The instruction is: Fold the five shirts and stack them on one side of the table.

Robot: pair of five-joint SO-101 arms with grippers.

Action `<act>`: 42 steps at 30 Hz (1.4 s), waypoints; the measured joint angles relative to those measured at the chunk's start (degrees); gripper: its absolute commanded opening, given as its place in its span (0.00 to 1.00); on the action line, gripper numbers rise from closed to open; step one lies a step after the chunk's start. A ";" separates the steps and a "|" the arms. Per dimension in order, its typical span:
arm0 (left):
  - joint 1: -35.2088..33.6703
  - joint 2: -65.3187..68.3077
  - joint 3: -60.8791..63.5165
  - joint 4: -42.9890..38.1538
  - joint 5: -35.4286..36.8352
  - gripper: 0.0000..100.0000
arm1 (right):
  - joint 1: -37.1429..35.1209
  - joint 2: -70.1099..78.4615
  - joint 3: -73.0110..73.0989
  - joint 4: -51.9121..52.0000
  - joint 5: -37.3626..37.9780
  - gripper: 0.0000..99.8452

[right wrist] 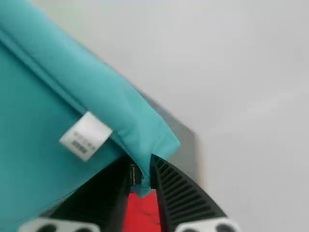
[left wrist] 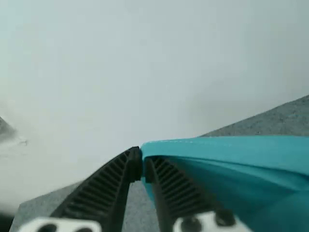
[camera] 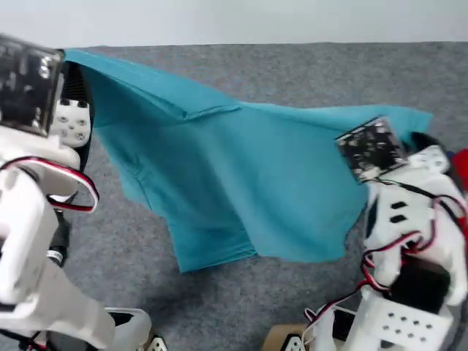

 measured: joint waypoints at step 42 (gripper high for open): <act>-2.81 31.03 22.86 -15.56 0.70 0.00 | -13.36 59.16 -26.99 -5.54 -4.48 0.01</act>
